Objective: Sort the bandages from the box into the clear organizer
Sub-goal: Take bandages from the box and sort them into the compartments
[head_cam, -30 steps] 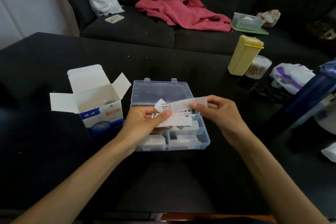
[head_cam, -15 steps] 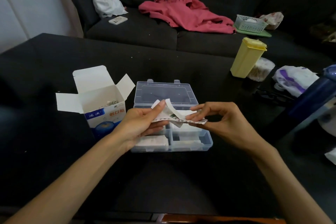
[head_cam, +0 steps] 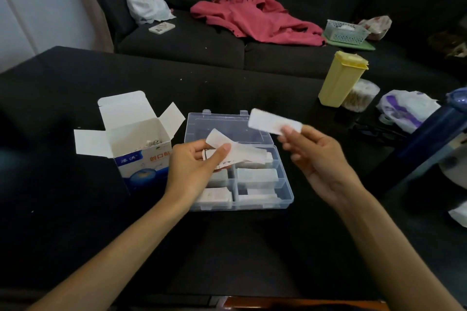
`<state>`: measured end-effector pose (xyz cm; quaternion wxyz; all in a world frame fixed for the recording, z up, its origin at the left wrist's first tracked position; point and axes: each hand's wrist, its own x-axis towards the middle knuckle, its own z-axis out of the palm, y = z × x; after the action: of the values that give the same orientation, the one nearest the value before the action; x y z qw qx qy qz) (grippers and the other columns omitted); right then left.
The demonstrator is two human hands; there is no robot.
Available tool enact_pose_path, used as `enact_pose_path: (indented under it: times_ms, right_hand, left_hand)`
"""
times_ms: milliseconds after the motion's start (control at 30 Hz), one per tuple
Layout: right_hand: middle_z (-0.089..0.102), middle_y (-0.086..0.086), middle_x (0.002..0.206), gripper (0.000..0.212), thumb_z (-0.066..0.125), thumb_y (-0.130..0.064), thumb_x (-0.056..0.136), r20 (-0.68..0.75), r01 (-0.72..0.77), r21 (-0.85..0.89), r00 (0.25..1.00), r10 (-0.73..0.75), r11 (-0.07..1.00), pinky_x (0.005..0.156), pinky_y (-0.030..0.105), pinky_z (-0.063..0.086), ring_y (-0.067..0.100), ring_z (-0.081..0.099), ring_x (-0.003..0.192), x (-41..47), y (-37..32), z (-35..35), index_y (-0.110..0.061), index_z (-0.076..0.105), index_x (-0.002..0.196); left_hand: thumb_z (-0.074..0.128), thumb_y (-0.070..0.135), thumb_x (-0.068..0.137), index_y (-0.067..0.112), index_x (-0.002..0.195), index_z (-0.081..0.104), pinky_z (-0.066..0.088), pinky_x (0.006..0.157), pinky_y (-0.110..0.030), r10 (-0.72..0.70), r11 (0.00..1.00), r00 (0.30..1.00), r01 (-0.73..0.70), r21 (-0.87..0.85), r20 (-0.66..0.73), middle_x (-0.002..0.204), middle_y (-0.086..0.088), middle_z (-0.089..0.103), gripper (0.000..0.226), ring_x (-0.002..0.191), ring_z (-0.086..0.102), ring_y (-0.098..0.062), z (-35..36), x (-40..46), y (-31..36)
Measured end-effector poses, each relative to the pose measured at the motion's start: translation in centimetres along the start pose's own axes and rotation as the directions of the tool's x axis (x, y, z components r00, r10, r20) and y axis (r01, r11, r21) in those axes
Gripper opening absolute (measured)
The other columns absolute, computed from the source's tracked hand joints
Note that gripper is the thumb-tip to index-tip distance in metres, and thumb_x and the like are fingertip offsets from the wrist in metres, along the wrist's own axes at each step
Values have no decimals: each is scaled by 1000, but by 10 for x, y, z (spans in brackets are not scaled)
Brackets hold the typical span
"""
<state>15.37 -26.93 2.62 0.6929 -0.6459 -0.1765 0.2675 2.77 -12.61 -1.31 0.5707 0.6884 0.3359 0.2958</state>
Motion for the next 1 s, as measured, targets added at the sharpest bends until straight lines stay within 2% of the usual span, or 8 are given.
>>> enact_pose_path:
  times_ms: [133, 233, 300, 367, 533, 767, 900, 1000]
  right_hand:
    - [64, 1, 77, 19, 72, -28, 77, -70, -149, -260, 988, 135, 954, 54, 19, 40, 8, 53, 65, 3, 12, 15, -11, 67, 84]
    - [63, 2, 87, 20, 74, -28, 75, -85, -216, -282, 976, 200, 935, 63, 24, 42, 13, 55, 83, 8, 15, 17, -12, 64, 72]
    - [66, 1, 90, 16, 74, -26, 76, -59, -225, -287, 974, 217, 931, 64, 23, 47, 12, 61, 85, 8, 17, 17, -12, 65, 76]
    - [68, 2, 91, 15, 74, -21, 76, -66, -204, -279, 979, 194, 938, 61, 20, 51, 11, 66, 79, 7, 18, 17, -12, 66, 84]
    - [64, 2, 100, 35, 75, -14, 76, -85, -152, -332, 988, 131, 931, 55, 16, 53, 13, 66, 78, 7, 16, 17, -17, 59, 107]
    - [60, -3, 103, 24, 57, -15, 91, 30, 44, -543, 999, -33, 839, 60, 16, 54, 9, 62, 80, 3, 25, 20, -12, 66, 113]
    - [61, -8, 97, 23, 62, -12, 88, 31, 92, -553, 995, -90, 828, 55, 12, 52, 8, 62, 80, 2, 24, 21, -15, 68, 109]
    - [66, -11, 90, 19, 67, -15, 83, 71, 86, -520, 996, -57, 850, 56, 10, 49, 3, 64, 77, 5, 8, 2, -19, 70, 101]
  left_hand:
    - [69, 25, 81, 31, 93, 64, 44, 52, -4, 102, 995, 995, -102, -14, 1, 79, 25, 60, 14, 69, 62, 14, 6, -4, -1]
    - [69, 26, 82, 32, 92, 62, 41, 50, -2, 136, 991, 990, -136, -1, -45, 78, 29, 57, 14, 66, 56, 24, 6, -3, -1]
    - [69, 25, 82, 31, 93, 63, 43, 51, -3, 155, 988, 987, -155, -1, -35, 80, 28, 58, 14, 68, 57, 23, 7, -2, -2]
    - [69, 23, 82, 30, 94, 64, 43, 52, -3, 172, 985, 985, -172, 14, -15, 81, 28, 58, 14, 68, 58, 21, 7, -3, -4]
    - [70, 25, 81, 21, 102, 70, 44, 54, -3, 191, 980, 982, -191, 59, 5, 86, 26, 60, 21, 70, 60, 16, 7, -1, -8]
    - [69, 27, 82, 23, 106, 68, 47, 55, -5, 247, 962, 969, -244, 120, -13, 93, 23, 61, 24, 70, 60, 12, 8, -1, -13]
    - [69, 26, 82, 26, 102, 67, 44, 54, -3, 244, 965, 969, -240, 107, -31, 89, 26, 60, 20, 69, 60, 15, 7, -1, -12]
    - [68, 26, 83, 27, 98, 67, 45, 54, -4, 225, 974, 971, -221, 55, -79, 82, 23, 62, 15, 73, 62, 13, -1, 3, -8]
